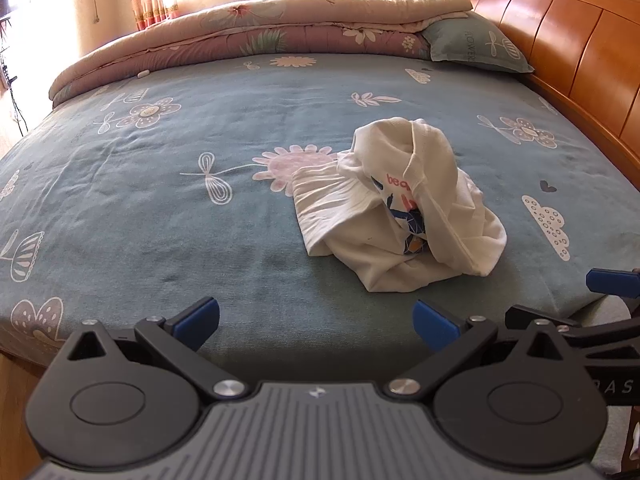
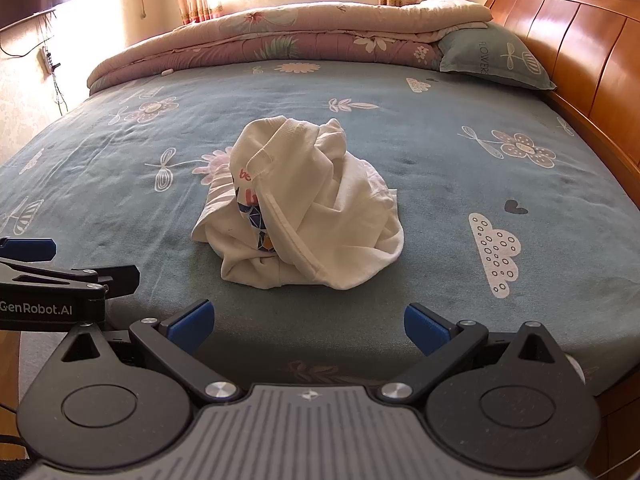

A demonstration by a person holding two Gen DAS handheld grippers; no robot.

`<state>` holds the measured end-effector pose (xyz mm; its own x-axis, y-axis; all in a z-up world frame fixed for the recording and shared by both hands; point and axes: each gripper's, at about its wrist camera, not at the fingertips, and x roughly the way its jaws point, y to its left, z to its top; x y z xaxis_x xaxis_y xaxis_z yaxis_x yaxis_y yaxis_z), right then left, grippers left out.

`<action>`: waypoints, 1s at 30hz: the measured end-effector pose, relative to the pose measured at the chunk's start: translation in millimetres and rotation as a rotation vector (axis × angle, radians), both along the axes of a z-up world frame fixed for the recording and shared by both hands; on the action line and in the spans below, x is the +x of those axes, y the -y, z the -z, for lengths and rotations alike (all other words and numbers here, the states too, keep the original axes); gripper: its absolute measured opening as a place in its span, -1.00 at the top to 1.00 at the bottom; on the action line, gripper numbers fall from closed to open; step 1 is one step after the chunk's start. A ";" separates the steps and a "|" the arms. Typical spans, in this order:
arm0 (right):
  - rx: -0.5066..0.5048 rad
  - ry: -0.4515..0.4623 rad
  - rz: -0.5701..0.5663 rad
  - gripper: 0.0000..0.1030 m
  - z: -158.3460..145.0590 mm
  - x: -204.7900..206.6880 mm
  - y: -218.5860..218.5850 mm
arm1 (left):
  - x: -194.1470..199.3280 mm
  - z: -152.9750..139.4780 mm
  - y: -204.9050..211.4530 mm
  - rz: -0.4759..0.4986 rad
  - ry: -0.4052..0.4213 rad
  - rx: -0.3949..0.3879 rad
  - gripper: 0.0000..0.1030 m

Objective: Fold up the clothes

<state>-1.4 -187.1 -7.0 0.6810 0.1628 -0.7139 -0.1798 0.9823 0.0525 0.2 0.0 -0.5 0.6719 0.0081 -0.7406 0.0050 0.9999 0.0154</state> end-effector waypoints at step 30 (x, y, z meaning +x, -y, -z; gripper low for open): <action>0.018 0.007 0.006 -1.00 -3.8 0.0 2.4 | -2.0 -2.9 4.2 0.006 0.015 0.011 -0.99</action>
